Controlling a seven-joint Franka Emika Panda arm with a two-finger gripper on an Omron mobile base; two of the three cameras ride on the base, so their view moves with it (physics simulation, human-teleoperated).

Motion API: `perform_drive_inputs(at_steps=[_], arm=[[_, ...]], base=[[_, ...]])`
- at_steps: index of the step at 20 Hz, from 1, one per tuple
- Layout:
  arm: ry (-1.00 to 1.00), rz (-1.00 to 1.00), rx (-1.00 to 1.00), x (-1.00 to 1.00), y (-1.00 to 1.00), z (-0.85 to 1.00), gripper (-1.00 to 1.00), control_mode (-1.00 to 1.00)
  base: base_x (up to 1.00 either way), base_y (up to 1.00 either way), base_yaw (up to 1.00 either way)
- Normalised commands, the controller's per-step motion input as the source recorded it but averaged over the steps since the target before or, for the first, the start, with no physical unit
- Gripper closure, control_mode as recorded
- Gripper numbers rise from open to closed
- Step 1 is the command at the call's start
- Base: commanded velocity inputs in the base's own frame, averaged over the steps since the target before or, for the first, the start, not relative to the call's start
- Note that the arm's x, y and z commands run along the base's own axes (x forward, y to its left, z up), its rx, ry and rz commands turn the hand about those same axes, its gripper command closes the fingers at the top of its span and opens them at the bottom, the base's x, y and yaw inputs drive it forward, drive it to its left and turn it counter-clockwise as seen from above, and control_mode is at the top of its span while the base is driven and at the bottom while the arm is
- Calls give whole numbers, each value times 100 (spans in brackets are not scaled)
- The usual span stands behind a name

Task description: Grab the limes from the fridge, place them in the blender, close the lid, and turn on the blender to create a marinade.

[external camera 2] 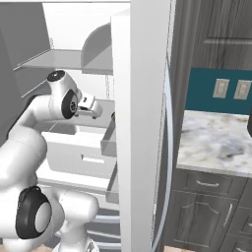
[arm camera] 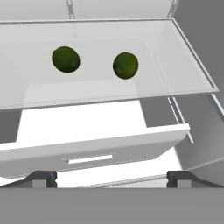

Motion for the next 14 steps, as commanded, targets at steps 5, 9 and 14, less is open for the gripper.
perform_drive_inputs(at_steps=[5, 9, 14], arm=[[0, 0, 1, 26, 12, -12, -100, -100], [-7, 0, 0, 15, 59, -16, -100, -100], [-7, 0, 1, 26, 27, -18, -100, -100]], base=[[0, 0, 0], [0, 0, 0], [0, 0, 0]])
